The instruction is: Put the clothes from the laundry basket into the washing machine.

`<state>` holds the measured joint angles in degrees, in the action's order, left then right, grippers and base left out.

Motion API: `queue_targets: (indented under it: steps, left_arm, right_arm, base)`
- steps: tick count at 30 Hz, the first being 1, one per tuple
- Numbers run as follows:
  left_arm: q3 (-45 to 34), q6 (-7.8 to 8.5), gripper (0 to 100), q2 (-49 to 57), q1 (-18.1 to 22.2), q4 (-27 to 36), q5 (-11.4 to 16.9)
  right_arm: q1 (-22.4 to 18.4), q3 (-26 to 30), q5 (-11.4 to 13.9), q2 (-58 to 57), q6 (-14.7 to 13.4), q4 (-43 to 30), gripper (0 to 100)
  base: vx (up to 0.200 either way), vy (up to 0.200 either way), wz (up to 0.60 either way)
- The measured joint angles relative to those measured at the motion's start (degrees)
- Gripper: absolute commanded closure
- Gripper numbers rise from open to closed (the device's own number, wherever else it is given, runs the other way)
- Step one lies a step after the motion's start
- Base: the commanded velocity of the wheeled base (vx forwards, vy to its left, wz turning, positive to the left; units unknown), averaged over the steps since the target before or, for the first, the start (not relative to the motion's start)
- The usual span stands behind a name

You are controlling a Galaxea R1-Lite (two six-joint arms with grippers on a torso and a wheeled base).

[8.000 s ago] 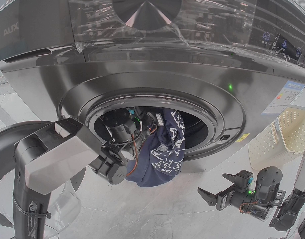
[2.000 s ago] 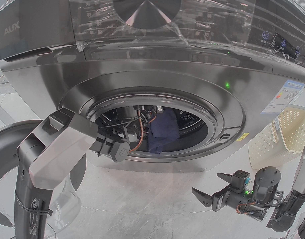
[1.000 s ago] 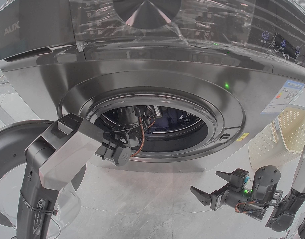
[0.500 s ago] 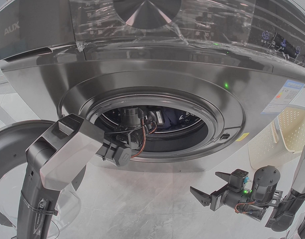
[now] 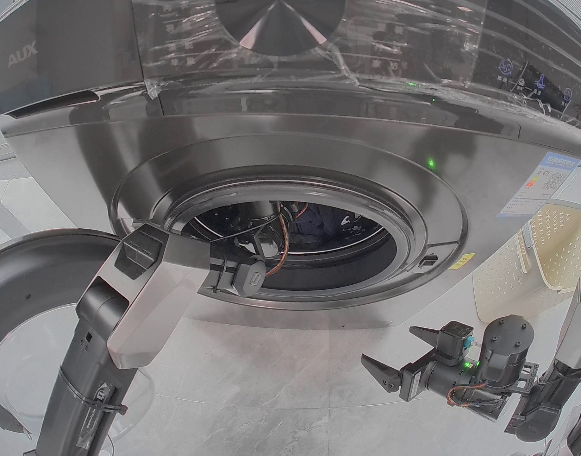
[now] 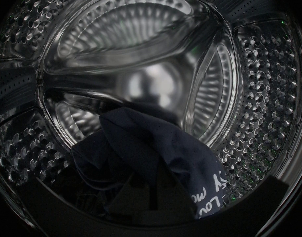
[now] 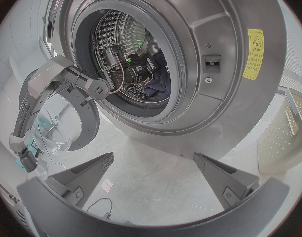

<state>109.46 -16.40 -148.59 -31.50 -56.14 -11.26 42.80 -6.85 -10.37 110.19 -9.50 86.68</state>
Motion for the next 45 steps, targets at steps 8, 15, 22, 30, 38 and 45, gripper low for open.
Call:
queue_targets:
  steps: [8,15,22,30,38,45]
  left_arm:
    - [1.05,0.22,0,-0.48,-0.09,-1.48,-0.12]
    - [-2.66,2.26,0,-0.04,-0.37,-3.54,-0.77]
    - [-16.9,4.39,0,4.73,-1.88,-4.88,-0.61]
    - [-39.1,6.99,0,15.1,-5.75,-8.27,0.82]
    - [-62.25,10.24,0,27.06,-11.28,-12.46,2.89]
    - [-81.63,11.67,0,40.94,-16.21,-14.84,4.07]
  right_arm:
    - [0.06,-0.09,0.01,0.0,0.0,-0.02,0]
    - [0.05,0.0,0.01,0.0,0.0,-0.02,0]
    - [0.0,0.35,0.01,-0.1,0.0,-0.02,0]
    - [0.35,1.49,0.66,-0.51,0.11,-0.05,0]
    - [1.74,3.69,1.16,-2.01,0.35,-0.02,0]
    - [2.26,5.29,0.96,-6.61,0.26,-0.43,0]
  base:
    - [0.0,0.0,0.0]
    - [0.0,0.0,0.0]
    - [0.0,0.0,0.0]
    - [0.0,0.0,0.0]
    - [0.0,0.0,0.0]
    - [0.0,0.0,0.0]
